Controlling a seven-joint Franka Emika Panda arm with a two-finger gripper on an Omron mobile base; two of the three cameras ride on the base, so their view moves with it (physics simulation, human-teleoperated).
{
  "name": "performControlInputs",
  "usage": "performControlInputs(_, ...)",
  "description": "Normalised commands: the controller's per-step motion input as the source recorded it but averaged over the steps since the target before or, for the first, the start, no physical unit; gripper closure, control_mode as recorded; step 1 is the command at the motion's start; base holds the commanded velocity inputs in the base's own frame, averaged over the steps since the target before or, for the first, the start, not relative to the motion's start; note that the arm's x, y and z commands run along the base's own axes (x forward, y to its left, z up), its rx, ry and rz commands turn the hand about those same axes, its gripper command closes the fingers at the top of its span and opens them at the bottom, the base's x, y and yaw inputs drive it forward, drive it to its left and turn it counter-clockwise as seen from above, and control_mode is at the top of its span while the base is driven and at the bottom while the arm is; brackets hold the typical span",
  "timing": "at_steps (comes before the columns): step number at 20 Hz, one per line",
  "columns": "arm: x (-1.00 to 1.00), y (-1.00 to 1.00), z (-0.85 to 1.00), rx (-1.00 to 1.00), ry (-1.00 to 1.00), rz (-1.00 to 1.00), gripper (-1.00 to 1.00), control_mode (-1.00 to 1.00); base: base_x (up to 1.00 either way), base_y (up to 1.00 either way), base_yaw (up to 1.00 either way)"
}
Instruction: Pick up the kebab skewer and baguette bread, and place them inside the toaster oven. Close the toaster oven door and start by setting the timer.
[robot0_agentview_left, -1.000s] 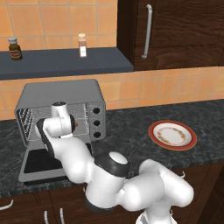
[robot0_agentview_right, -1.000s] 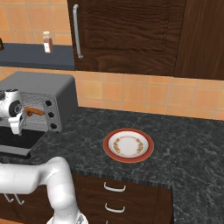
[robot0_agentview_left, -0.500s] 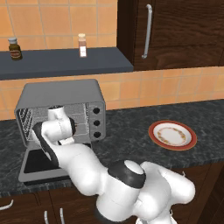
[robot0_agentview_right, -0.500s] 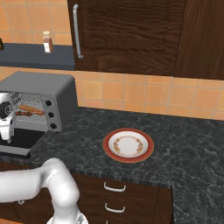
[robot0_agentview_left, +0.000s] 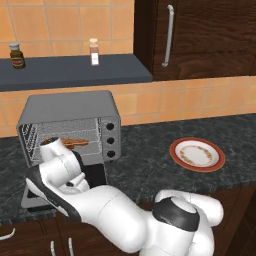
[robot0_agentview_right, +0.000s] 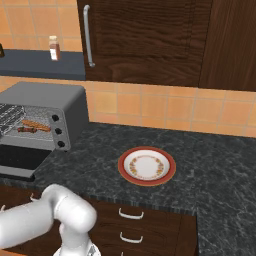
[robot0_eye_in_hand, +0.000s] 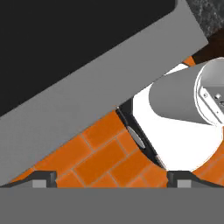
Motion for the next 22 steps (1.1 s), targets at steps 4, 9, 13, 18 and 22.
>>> performControlInputs(4, -0.68, 0.00, -0.20, 0.01, -0.01, 0.27, -1.00, -1.00, 0.00, 0.00, 0.00)
performControlInputs(9, 0.18, 0.00, -0.39, 0.06, 0.00, 0.07, -1.00, -1.00, 0.00, 0.00, 0.00)
performControlInputs(13, 0.49, 0.00, -0.30, 0.05, 0.00, 0.06, -1.00, -1.00, 0.00, 0.00, 0.00)
performControlInputs(18, 0.60, 0.08, -0.21, 0.06, 0.00, 0.14, -1.00, -1.00, 0.00, 0.00, 0.00)
performControlInputs(22, 0.53, 0.05, -0.23, 0.05, 0.00, 0.21, -1.00, -1.00, 0.00, 0.00, 0.00)
